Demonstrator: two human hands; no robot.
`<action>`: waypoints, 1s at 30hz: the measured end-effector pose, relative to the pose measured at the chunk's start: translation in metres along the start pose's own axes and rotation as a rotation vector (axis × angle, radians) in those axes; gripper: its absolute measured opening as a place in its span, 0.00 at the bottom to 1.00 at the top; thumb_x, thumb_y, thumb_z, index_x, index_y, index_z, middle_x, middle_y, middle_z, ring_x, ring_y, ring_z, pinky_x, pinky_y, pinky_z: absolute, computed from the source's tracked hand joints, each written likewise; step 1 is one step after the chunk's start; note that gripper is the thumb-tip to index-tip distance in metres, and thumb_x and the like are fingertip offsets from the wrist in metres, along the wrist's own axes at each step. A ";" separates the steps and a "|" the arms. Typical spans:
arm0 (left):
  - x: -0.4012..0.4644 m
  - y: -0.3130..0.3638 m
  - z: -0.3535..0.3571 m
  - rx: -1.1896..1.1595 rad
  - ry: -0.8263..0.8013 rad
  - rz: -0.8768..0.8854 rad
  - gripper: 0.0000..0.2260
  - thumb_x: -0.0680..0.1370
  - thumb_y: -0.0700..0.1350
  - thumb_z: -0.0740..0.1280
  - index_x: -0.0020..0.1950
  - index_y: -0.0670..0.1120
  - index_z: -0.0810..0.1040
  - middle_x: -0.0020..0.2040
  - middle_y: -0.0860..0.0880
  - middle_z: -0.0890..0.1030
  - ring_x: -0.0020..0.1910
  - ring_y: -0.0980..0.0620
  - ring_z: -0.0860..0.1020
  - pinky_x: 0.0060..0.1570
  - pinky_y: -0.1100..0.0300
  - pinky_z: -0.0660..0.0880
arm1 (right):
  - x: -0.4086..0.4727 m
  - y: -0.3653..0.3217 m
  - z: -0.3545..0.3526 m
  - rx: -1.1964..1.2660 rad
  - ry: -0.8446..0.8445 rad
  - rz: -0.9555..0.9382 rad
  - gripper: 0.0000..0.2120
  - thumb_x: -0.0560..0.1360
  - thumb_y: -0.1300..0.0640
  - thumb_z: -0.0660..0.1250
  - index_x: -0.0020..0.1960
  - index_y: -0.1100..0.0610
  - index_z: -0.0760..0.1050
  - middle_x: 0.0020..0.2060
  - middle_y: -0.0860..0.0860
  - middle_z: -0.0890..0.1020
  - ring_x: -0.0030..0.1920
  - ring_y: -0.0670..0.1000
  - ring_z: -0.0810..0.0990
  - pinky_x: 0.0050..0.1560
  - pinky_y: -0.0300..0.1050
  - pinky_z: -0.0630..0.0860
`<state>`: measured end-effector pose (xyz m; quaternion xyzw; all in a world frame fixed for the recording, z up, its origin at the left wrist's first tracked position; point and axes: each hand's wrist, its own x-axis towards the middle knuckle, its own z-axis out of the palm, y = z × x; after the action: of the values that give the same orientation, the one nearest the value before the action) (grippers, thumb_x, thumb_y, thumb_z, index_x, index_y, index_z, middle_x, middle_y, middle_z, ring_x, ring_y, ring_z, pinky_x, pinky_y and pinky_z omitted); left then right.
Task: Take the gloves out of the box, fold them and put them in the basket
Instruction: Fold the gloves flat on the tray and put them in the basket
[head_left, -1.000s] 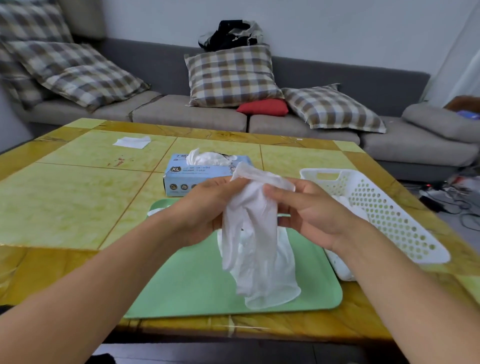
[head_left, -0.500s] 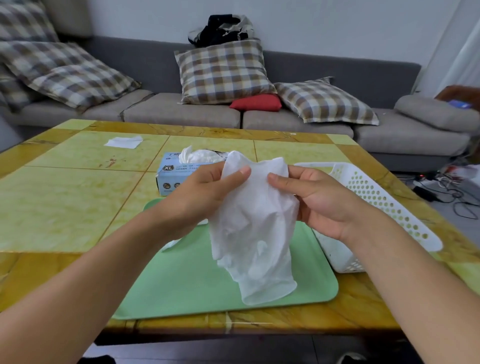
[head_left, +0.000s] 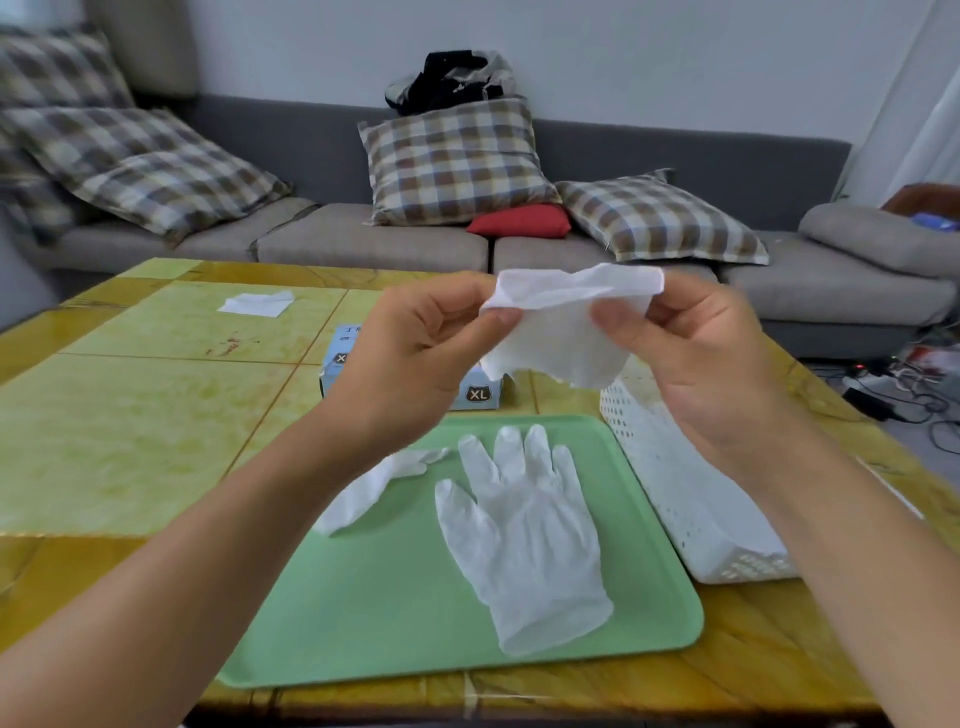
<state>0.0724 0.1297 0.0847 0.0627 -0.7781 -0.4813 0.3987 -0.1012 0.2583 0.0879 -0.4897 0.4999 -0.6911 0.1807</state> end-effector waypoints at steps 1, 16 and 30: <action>-0.002 -0.004 0.000 0.076 -0.010 -0.009 0.10 0.82 0.39 0.65 0.59 0.45 0.84 0.52 0.54 0.86 0.52 0.58 0.84 0.53 0.66 0.77 | -0.003 0.002 -0.002 -0.090 -0.030 0.001 0.10 0.72 0.62 0.73 0.53 0.58 0.84 0.48 0.50 0.88 0.50 0.49 0.86 0.52 0.42 0.81; -0.061 -0.081 0.010 0.537 -0.495 -0.201 0.11 0.74 0.40 0.72 0.50 0.55 0.87 0.48 0.62 0.84 0.49 0.63 0.80 0.53 0.64 0.75 | -0.051 0.056 -0.006 -1.109 -0.736 0.267 0.04 0.76 0.54 0.72 0.50 0.47 0.84 0.46 0.43 0.83 0.49 0.41 0.79 0.52 0.49 0.79; -0.082 -0.075 0.009 0.707 -0.799 -0.162 0.10 0.74 0.50 0.68 0.55 0.57 0.83 0.57 0.62 0.78 0.57 0.63 0.74 0.61 0.64 0.71 | -0.053 0.046 -0.008 -1.089 -1.001 0.570 0.14 0.72 0.42 0.75 0.50 0.50 0.84 0.43 0.44 0.85 0.45 0.46 0.83 0.50 0.49 0.82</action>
<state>0.1001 0.1356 -0.0232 0.0647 -0.9764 -0.2058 -0.0122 -0.0953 0.2819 0.0211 -0.6149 0.7332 0.0257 0.2891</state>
